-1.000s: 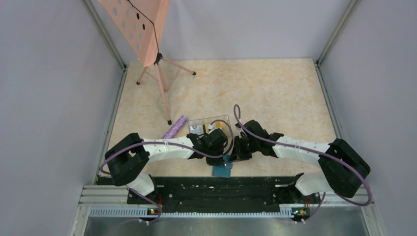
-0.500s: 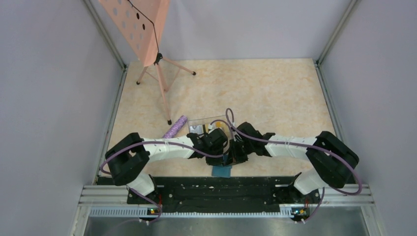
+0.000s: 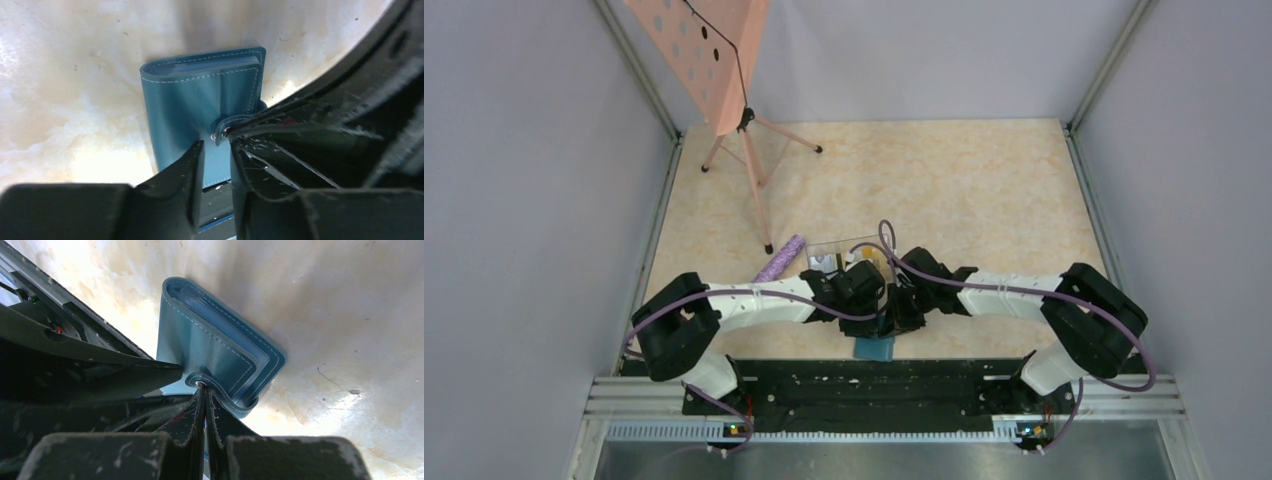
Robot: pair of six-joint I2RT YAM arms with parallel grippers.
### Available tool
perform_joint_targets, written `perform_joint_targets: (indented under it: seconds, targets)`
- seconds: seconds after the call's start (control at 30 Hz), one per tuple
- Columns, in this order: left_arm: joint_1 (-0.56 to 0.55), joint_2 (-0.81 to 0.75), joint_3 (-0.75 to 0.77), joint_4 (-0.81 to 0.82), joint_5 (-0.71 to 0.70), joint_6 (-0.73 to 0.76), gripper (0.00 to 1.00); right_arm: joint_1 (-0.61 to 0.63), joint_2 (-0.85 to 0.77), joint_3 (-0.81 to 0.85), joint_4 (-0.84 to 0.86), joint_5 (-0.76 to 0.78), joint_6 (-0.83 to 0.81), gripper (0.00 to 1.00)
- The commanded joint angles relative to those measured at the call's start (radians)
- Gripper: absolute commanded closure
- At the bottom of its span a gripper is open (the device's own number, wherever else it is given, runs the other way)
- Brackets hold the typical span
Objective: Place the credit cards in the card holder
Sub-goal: Close the card holder at the corner of the board.
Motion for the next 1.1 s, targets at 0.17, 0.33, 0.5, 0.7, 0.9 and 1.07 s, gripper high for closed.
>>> perform_joint_targets:
  seconds: [0.17,0.33,0.5,0.7,0.9,1.07]
  targets:
    - [0.032,-0.184,-0.075,0.046,-0.074,-0.005,0.77,0.042,0.041,-0.017,-0.023,0.1,-0.006,1.0]
    - [0.043,-0.153,-0.103,0.074,-0.02,-0.003,0.84,0.042,0.041,-0.013,-0.022,0.098,-0.005,1.0]
    - [0.043,-0.107,-0.093,0.102,0.013,0.0,0.78,0.042,0.044,-0.014,-0.029,0.101,-0.004,1.0]
    - [0.041,-0.059,-0.066,0.099,0.023,0.013,0.77,0.041,0.049,-0.011,-0.045,0.108,-0.004,1.0]
    - [0.04,-0.01,-0.051,0.082,0.029,0.022,0.91,0.043,0.068,0.001,-0.065,0.113,-0.007,1.0]
    - [0.038,-0.021,-0.051,0.094,0.045,0.029,1.0,0.043,0.049,0.016,-0.078,0.115,-0.01,1.0]
